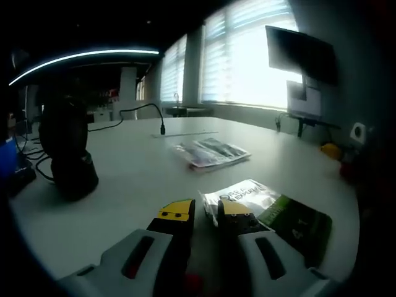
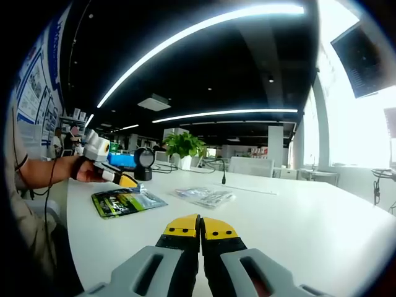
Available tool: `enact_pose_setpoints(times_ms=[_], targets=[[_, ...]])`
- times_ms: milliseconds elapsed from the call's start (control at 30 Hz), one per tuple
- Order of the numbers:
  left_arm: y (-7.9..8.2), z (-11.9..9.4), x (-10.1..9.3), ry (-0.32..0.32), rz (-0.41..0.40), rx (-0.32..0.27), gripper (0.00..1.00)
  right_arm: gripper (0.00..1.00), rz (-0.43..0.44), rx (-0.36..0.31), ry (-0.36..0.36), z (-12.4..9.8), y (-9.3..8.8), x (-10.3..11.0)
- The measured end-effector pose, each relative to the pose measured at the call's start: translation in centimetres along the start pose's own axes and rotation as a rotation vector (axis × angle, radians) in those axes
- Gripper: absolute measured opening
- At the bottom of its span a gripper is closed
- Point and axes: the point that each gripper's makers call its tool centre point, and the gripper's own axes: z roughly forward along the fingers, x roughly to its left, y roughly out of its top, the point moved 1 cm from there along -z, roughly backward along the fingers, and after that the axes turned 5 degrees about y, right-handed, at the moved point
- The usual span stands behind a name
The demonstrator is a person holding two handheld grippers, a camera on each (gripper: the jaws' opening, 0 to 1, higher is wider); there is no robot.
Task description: Clip sheet goods on table flip sheet goods clip sheet goods scan sheet goods put sheet goods back to table
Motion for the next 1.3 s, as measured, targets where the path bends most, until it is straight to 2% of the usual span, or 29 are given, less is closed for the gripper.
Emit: enact_pose_setpoints(times_ms=[200, 500, 667, 1300], targets=[[-0.8, 0.8, -0.3, -0.015, -0.027, 0.044, 0.06, 0.0, -0.002, 0.001, 0.001, 0.2, -0.2, -0.8], [-0.7, 0.7, -0.5, -0.002, -0.049, 0.043, 0.0, 0.0, -0.004, 0.001, 0.0, 0.6, -0.6, -2.2], [-0.6, 0.6, -0.2, 0.013, -0.084, 0.037, 0.0, 0.0, -0.006, -0.001, -0.002, 0.6, -0.6, -2.5], [0.4, 0.1, -0.2, 0.034, -0.136, 0.012, 0.0, 0.0, -0.021, 0.009, 0.0, 0.5, -0.3, -1.4]])
